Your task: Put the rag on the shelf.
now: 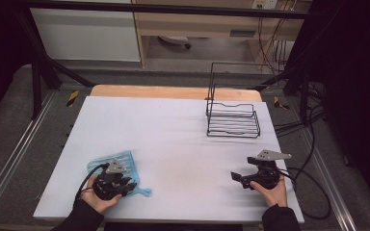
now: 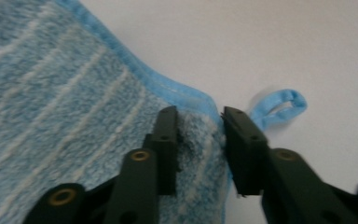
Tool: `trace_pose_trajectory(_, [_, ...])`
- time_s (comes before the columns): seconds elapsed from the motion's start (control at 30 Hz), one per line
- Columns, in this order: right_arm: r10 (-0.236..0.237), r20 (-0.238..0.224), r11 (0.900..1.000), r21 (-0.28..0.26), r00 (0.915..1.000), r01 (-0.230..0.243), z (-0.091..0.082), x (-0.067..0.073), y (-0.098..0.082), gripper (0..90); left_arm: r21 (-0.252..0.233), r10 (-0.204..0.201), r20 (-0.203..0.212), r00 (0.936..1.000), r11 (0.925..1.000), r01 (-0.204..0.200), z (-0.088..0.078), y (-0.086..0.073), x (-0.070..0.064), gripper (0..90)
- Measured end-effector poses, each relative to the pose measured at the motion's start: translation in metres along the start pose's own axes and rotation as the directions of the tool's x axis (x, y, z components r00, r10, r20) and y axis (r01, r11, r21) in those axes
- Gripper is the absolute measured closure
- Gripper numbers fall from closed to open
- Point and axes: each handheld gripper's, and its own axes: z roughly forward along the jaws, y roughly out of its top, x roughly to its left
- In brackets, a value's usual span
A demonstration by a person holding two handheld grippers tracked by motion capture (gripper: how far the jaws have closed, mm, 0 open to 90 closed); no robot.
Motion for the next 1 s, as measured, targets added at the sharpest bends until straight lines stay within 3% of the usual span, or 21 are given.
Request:
trace_pose_trajectory(0.17, [0.000,0.001,1.000,-0.002,1.0000,0.000,0.000,0.000,0.000,0.9,0.002,0.044,-0.040,0.9982,0.9990,-0.044,0.005,-0.002,-0.012,50.9])
trace_pose_trajectory(0.3, [0.001,0.001,1.000,-0.001,1.0000,-0.001,0.000,0.000,0.000,0.9,0.002,0.057,-0.075,0.9955,0.9983,-0.057,0.008,-0.003,-0.017,51.6])
trace_pose_trajectory(0.33, [0.001,0.001,1.000,-0.002,1.0000,-0.001,0.000,0.000,0.000,0.9,0.007,0.081,-0.105,0.9912,0.9967,-0.081,0.009,-0.003,-0.020,52.0])
trace_pose_trajectory(0.4, [0.001,0.002,1.000,-0.002,1.0000,-0.001,0.000,0.000,0.000,0.9,0.013,0.078,-0.117,0.9901,0.9970,-0.077,0.010,-0.002,-0.021,53.1])
trace_pose_trajectory(0.47, [0.001,0.001,1.000,-0.003,1.0000,-0.001,0.000,0.000,0.000,0.9,0.013,0.064,-0.132,0.9892,0.9980,-0.062,0.009,-0.002,-0.019,59.9])
trace_pose_trajectory(0.63, [0.001,0.001,1.000,-0.002,1.0000,-0.001,0.000,0.000,0.000,0.9,-0.001,-0.011,-0.094,0.9955,0.9999,0.011,0.006,-0.001,-0.008,73.4])
trace_pose_trajectory(0.8, [0.004,-0.005,1.000,-0.004,1.0000,-0.004,0.000,0.000,0.000,1.0,-0.044,-0.076,-0.032,0.9966,0.9963,0.074,0.002,0.000,0.004,77.7])
trace_pose_trajectory(1.0, [0.009,-0.013,1.000,-0.010,0.9999,-0.009,0.000,0.000,0.000,1.2,-0.114,-0.085,-0.001,0.9964,0.9899,0.084,-0.003,0.010,0.010,78.9])
